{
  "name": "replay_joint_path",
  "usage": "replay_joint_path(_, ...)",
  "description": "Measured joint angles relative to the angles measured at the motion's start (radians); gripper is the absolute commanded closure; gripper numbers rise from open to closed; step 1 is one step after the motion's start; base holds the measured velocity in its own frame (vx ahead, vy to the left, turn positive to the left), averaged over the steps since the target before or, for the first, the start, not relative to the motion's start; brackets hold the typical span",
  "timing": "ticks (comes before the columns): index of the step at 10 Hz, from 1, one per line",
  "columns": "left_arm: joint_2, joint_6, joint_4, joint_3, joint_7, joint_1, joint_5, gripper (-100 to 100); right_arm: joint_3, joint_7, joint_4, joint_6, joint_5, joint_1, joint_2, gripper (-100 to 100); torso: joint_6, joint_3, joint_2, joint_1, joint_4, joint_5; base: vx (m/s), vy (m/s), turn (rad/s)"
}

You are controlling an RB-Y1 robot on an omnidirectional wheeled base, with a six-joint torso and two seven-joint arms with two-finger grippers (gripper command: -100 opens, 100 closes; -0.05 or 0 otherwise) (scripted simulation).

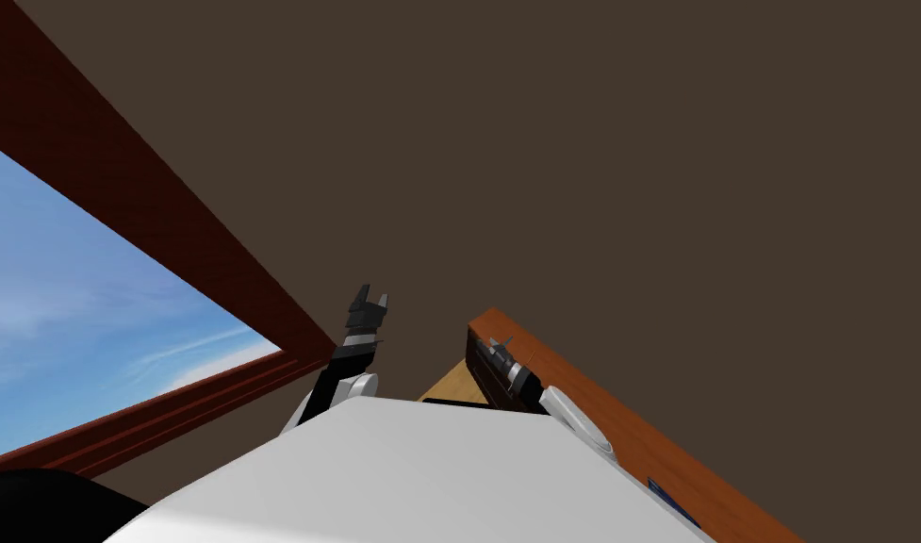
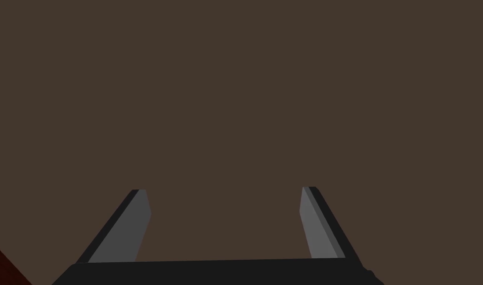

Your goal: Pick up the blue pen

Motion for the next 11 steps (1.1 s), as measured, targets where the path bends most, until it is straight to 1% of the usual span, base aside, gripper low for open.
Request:
replay_joint_path(1,0.0,0.0,0.0,0.0,0.0,0.0,0.0,0,0.022,0.006,0.016,0.0,0.031,-0.002,-0.025,-100,-0.001,0.0,0.0,0.0,0.0,0.0,0.026,-0.01,0.118)
replay_joint_path(2,0.0,0.0,0.0,0.0,0.0,0.0,0.0,0,0.032,0.006,0.027,0.0,0.059,-0.008,-0.043,-100,0.0,0.0,0.0,0.0,0.0,0.0,0.028,-0.005,0.265)
replay_joint_path(3,0.0,0.0,0.0,0.0,0.0,0.0,0.0,0,0.056,0.012,0.054,0.0,0.09,-0.023,-0.058,-100,-0.001,0.0,0.0,0.0,0.0,0.0,0.024,-0.009,0.141)
replay_joint_path(4,0.0,0.0,0.0,0.0,0.0,0.0,0.0,0,0.072,0.012,0.073,0.005,0.122,-0.036,-0.071,-100,0.0,0.0,0.0,0.0,0.0,0.0,0.025,-0.005,0.236)
replay_joint_path(5,0.0,0.0,0.0,-0.001,0.0,0.0,0.0,0,0.096,0.011,0.079,0.011,0.153,-0.037,-0.102,-100,-0.002,0.0,0.0,0.002,0.0,0.0,0.021,-0.008,0.149)
replay_joint_path(6,0.0,0.0,0.0,-0.001,0.0,0.0,0.0,0,0.1,0.021,0.108,0.001,0.181,-0.043,-0.106,-100,-0.001,0.0,0.0,0.003,0.0,0.001,0.01,-0.003,-0.01)
replay_joint_path(7,0.0,0.0,0.0,-0.001,0.0,0.001,0.0,0,0.104,0.027,0.125,-0.005,0.2,-0.048,-0.104,-100,0.0,0.0,0.0,0.003,0.0,0.0,0.019,0.001,0.251)
replay_joint_path(8,0.0,0.0,0.0,-0.001,0.0,0.001,0.0,0,0.122,0.031,0.158,-0.009,0.228,-0.063,-0.122,-100,-0.001,-0.001,-0.002,0.003,0.0,0.0,0.023,-0.011,0.157)
replay_joint_path(9,0.0,0.0,0.0,-0.001,0.0,0.001,0.0,0,0.134,0.034,0.177,-0.011,0.255,-0.071,-0.131,-100,0.0,-0.001,-0.002,0.002,0.0,0.0,0.034,-0.007,0.267)
replay_joint_path(10,0.0,0.0,0.0,-0.001,0.0,0.001,0.0,0,0.163,0.035,0.205,-0.006,0.287,-0.088,-0.148,-100,-0.001,-0.002,-0.003,0.002,0.0,0.0,0.03,-0.012,0.134)
replay_joint_path(11,0.0,0.0,0.0,-0.001,0.0,0.001,0.0,0,0.175,0.038,0.212,-0.002,0.318,-0.086,-0.16,-100,0.0,-0.001,-0.003,0.002,0.0,0.0,0.031,-0.008,0.262)
